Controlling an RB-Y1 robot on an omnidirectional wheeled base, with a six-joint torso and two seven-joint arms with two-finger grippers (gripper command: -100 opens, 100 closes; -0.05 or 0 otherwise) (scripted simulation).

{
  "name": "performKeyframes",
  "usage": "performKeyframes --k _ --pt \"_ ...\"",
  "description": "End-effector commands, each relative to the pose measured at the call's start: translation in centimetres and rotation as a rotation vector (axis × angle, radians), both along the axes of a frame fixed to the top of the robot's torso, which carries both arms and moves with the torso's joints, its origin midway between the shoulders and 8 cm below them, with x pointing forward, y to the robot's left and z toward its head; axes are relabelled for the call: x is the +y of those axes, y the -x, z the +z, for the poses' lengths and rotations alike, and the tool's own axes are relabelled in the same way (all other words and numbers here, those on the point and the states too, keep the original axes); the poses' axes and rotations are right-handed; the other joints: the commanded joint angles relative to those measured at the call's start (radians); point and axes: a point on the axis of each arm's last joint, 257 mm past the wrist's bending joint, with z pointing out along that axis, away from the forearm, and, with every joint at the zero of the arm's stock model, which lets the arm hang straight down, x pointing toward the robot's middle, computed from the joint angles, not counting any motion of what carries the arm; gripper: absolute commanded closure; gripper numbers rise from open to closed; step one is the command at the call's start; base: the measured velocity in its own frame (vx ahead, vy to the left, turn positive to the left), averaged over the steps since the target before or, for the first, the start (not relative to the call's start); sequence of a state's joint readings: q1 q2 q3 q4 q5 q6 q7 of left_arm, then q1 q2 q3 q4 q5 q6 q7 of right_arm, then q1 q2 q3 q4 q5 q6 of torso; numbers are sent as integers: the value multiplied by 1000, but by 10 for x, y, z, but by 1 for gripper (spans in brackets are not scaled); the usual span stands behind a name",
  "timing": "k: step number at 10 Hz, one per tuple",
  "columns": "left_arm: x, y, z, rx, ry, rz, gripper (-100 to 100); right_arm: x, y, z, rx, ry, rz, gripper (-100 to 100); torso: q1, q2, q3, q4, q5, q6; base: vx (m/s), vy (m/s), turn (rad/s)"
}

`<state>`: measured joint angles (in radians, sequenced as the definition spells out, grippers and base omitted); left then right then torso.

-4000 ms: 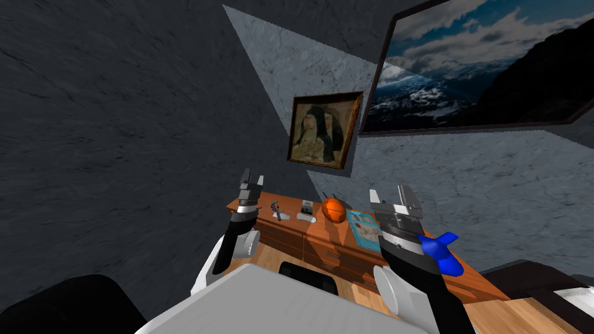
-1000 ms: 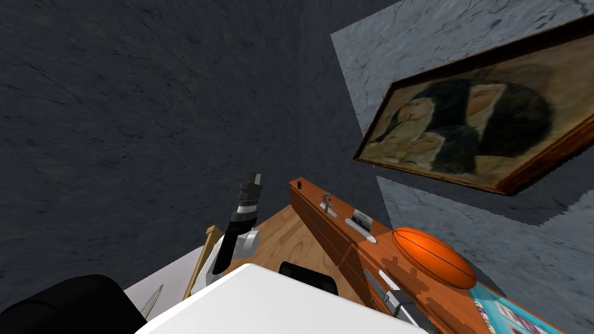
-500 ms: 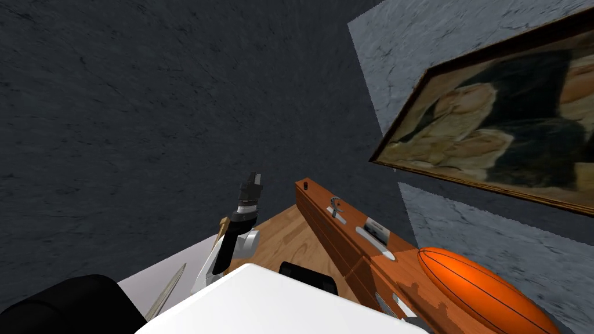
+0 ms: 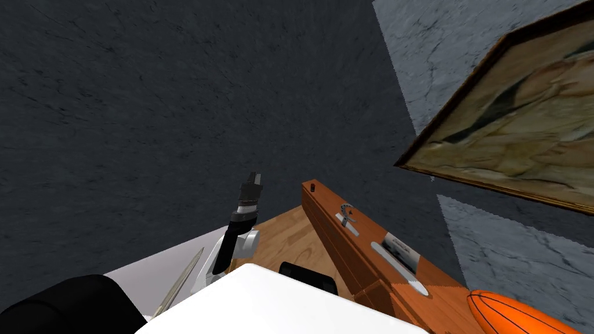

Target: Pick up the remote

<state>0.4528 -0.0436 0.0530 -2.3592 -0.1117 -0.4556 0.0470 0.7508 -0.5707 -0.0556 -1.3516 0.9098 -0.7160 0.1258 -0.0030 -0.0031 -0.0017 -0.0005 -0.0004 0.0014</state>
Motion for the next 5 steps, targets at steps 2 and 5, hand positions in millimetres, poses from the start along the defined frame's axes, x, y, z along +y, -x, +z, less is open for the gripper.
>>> performKeyframes --k 2,5 --pt "0 0 0 0 0 0 0 -21 30 -19 89 59 8 -100 -1 -1 -1 0 0 -1 77 -30 248" --pt "0 0 0 0 0 0 0 -58 79 -44 226 138 5 -100 0 -1 -1 0 0 0 80 -18 261"
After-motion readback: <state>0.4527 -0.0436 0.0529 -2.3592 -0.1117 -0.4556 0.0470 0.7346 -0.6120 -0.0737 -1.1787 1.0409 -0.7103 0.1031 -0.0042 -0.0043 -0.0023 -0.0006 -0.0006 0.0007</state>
